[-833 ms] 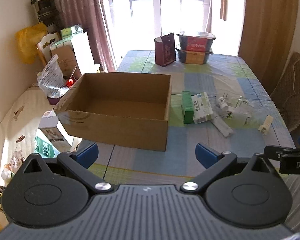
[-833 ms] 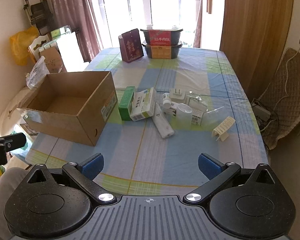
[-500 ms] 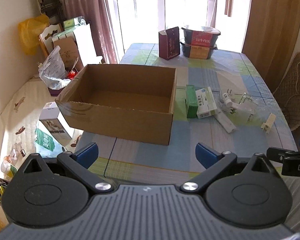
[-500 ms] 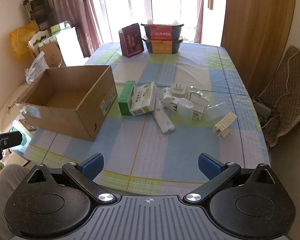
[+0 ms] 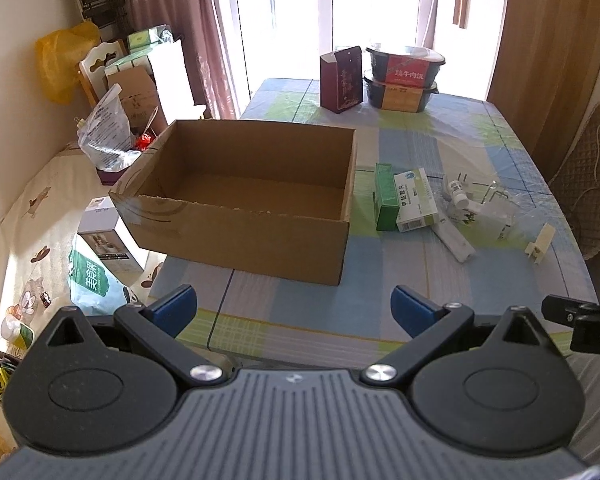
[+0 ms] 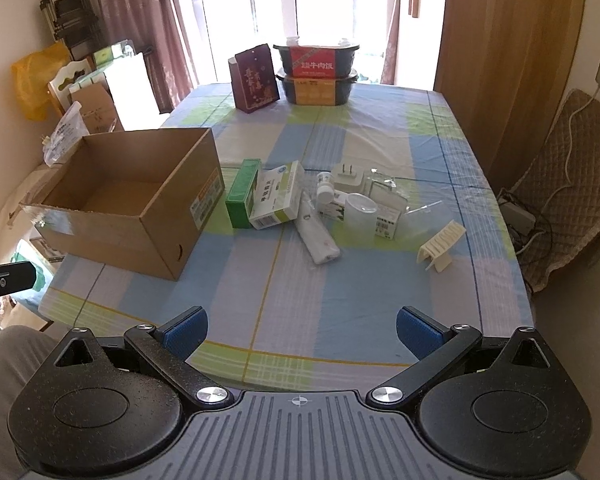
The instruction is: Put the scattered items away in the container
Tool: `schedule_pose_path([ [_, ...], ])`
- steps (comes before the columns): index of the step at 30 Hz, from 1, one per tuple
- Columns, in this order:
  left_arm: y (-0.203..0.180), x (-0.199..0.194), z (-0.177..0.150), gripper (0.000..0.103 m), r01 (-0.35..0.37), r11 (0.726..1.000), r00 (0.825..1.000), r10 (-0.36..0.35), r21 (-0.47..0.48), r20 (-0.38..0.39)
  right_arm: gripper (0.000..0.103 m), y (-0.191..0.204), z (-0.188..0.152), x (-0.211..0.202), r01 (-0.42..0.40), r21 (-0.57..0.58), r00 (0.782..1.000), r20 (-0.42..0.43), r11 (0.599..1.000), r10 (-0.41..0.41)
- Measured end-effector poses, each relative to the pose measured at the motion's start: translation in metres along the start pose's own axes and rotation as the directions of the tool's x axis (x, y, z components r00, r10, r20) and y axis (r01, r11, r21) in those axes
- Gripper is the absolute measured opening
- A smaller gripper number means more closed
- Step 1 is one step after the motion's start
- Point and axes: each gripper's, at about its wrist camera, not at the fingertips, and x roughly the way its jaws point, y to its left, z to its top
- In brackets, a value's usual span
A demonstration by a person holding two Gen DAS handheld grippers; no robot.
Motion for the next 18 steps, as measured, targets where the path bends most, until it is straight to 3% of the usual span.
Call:
schedule_pose_path([
  [18, 0.0007, 0.0026, -0.0010, 0.102, -0.004, 1.000, 1.000, 0.004, -0.013, 0.000, 0.103, 0.0027, -0.0009, -0.0007, 0.013, -0.009, 1.000, 0.003, 1.000, -0.013],
])
